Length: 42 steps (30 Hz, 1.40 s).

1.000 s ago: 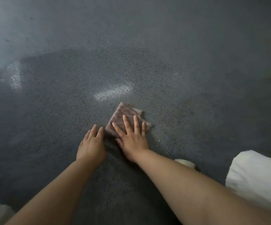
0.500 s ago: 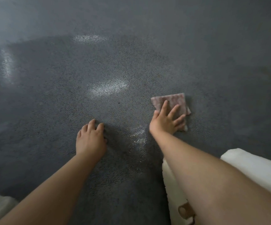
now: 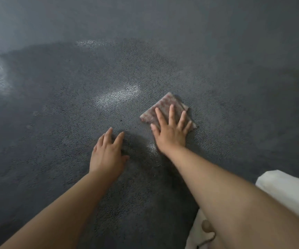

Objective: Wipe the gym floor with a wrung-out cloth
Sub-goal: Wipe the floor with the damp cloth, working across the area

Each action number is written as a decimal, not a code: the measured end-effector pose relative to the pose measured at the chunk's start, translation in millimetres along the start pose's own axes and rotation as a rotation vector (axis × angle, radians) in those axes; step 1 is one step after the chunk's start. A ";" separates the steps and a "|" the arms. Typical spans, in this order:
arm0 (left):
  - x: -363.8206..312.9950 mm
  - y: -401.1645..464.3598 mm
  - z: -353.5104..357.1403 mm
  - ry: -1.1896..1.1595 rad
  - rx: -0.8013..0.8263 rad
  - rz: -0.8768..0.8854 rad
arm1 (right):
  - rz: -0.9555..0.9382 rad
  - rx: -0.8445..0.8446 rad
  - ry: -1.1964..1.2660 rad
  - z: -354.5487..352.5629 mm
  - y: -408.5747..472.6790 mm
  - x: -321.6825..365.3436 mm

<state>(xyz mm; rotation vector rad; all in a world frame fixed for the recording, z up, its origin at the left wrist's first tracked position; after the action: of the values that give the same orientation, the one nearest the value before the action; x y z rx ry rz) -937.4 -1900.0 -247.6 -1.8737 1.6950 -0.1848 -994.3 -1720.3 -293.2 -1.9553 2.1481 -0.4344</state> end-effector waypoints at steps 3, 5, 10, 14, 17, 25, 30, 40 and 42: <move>-1.4 10.7 -5.6 0.022 0.010 0.008 | 0.067 0.030 -0.017 -17.4 35.1 -26.5; -1.7 18.5 -9.8 0.025 0.018 0.000 | 0.236 0.013 0.062 -20.2 39.2 -39.7; -6.3 35.9 -17.8 0.030 0.029 -0.029 | 0.603 -0.058 0.227 5.4 -6.3 -20.6; -9.0 48.2 -22.7 0.040 0.047 -0.042 | 0.677 -0.035 0.264 10.9 -10.6 -8.2; -7.6 58.0 -28.2 0.075 0.070 -0.055 | 0.714 -0.019 0.268 8.9 2.1 -9.9; 7.5 79.2 -42.9 0.087 0.154 -0.156 | 0.771 -0.027 0.297 -5.2 39.5 -8.4; 8.2 79.0 -42.5 0.086 0.179 -0.163 | 0.693 -0.029 0.242 -24.9 84.8 -10.2; 7.7 82.3 -41.2 0.092 0.199 -0.150 | 0.433 -0.032 0.110 -60.8 174.8 9.2; 7.5 83.6 -40.8 0.085 0.205 -0.152 | 0.391 -0.028 0.090 -66.7 189.0 17.9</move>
<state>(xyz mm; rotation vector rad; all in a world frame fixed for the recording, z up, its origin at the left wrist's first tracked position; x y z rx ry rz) -1027.5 -1921.1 -259.4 -1.8620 1.5244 -0.4876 -1195.4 -1717.8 -295.9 -1.4967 2.5263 -0.4292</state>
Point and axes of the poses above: each hand's wrist, its own y-axis towards the middle knuckle, its own z-axis out of the palm, x = y × z, the point moved 1 cm from there along y, towards the middle knuckle, and after that the axes turned 4 degrees about -y, right-handed, at the moved point
